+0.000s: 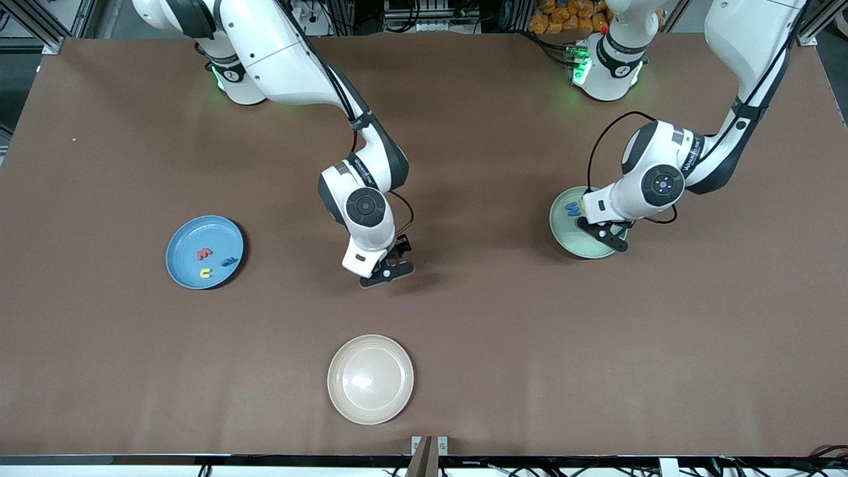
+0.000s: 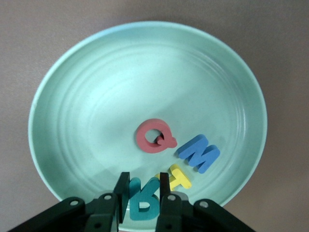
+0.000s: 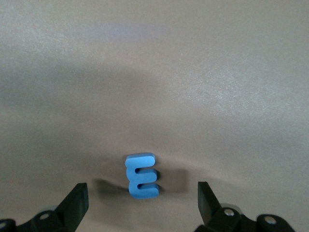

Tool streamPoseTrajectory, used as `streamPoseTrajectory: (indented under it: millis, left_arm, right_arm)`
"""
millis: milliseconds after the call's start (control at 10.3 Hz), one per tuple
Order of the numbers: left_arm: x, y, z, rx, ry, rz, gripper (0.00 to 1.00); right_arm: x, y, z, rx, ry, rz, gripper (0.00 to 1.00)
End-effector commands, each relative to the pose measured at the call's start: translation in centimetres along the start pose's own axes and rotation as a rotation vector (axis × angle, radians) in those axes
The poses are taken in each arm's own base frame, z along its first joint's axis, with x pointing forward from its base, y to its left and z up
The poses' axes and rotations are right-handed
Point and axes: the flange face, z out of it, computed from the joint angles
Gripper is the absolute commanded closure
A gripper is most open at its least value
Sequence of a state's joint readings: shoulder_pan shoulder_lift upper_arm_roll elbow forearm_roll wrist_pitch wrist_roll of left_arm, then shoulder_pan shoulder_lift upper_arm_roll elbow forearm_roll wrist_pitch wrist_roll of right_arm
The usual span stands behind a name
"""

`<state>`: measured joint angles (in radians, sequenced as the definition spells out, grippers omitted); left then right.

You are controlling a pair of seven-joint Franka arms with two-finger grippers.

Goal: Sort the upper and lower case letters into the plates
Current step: 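Release the K on the green plate while the right gripper grasps E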

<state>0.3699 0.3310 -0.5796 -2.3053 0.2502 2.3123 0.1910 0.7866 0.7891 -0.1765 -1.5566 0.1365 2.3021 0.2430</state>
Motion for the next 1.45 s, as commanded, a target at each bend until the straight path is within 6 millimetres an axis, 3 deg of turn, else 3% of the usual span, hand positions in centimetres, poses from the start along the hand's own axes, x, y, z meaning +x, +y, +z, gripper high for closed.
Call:
streamPoseTrajectory:
  millis: [0, 97, 194, 291, 581, 775, 969, 1356]
  left_arm:
    - [-0.5, -0.6, 0.9, -0.031, 0.018, 0.025, 0.83]
    - [-0.5, -0.6, 0.9, -0.032, 0.018, 0.025, 0.74]
    - [-0.4, -0.6, 0.9, -0.033, 0.018, 0.025, 0.45]
    - [-0.4, -0.7, 0.9, -0.032, 0.021, 0.025, 0.0]
    - [-0.2, -0.6, 0.5, -0.026, 0.024, 0.022, 0.0]
    - [0.5, 0.1, -1.2, -0.006, 0.046, -0.013, 0.0]
    - [1.6, 1.5, -4.8, 0.026, 0.052, -0.083, 0.0]
    - [4.0, -0.8, -12.7, 0.04, 0.034, -0.125, 0.0]
  right_arm:
    - [0.1, 0.1, 0.4, -0.009, 0.003, -0.01, 0.0]
    - [0.1, 0.1, 0.5, -0.008, 0.001, -0.008, 0.0]
    - [0.1, 0.2, 0.5, -0.008, 0.001, -0.006, 0.0]
    - [0.1, 0.3, 0.6, -0.009, 0.001, -0.005, 0.0]
    - [-0.1, 0.0, 1.3, -0.011, -0.004, -0.006, 0.0]
    - [0.0, 0.2, 1.2, -0.012, -0.004, -0.004, 0.99]
    - [0.3, 0.8, 1.1, -0.009, -0.003, 0.004, 1.0]
    - [0.7, 1.7, 0.4, -0.005, 0.0, 0.025, 1.0]
